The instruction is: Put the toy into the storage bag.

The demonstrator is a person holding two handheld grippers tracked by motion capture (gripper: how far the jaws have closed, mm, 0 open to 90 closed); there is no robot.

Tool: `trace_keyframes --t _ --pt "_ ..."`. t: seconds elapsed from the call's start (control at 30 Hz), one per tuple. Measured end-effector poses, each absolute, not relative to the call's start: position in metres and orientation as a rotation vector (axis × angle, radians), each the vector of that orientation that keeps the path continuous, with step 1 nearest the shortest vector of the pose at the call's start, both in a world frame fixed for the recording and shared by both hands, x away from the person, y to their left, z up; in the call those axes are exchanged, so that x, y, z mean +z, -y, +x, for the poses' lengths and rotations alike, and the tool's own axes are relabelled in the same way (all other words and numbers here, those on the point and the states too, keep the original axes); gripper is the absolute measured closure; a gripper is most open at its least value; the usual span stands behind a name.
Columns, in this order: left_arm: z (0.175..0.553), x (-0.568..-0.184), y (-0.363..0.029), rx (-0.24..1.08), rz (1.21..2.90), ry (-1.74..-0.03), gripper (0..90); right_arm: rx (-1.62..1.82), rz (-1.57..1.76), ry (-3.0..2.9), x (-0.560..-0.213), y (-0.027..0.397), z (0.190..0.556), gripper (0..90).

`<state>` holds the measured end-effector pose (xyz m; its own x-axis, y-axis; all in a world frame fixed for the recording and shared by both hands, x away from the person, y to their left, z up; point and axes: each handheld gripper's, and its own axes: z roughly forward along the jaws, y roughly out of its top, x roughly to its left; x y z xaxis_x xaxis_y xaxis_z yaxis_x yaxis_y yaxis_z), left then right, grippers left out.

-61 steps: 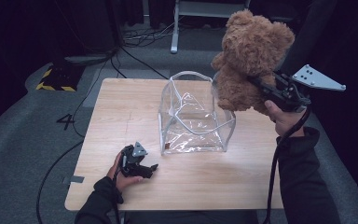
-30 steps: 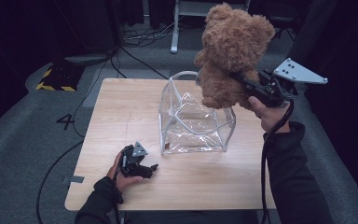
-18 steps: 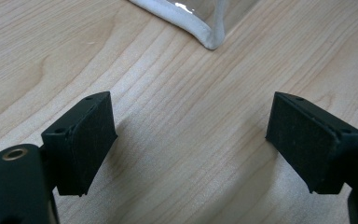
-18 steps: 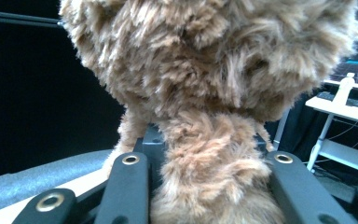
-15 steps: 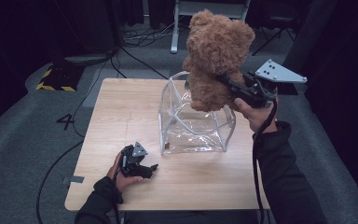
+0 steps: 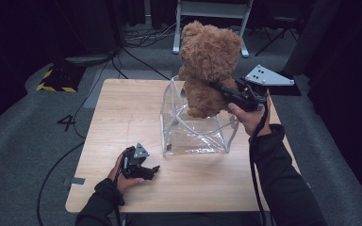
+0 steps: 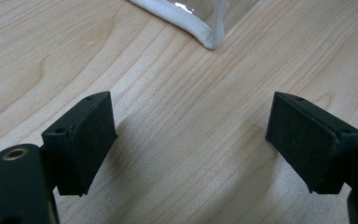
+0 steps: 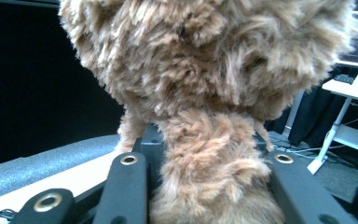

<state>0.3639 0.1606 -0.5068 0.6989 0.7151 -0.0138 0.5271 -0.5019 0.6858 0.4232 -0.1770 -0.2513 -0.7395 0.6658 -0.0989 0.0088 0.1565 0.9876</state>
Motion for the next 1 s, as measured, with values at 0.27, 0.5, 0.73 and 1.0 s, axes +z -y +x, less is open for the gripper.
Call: trace_keyframes --t 0.27,0.5,0.73,1.0 --pt "0.364 -0.507 -0.161 0.354 2.227 -0.942 15.7 1.591 0.638 -1.963 -0.260 0.166 0.424 64.4" --pt "0.363 -0.507 -0.161 0.355 2.230 -0.942 15.8 1.566 0.652 -2.007 -0.269 0.162 0.426 63.7" --pt "0.363 -0.507 -0.161 0.355 2.229 -0.941 15.8 1.539 0.656 -2.040 -0.277 0.160 0.427 62.2" --pt "0.363 -0.507 -0.161 0.355 2.229 -0.941 15.8 1.520 0.672 -2.056 -0.285 0.158 0.426 60.4"
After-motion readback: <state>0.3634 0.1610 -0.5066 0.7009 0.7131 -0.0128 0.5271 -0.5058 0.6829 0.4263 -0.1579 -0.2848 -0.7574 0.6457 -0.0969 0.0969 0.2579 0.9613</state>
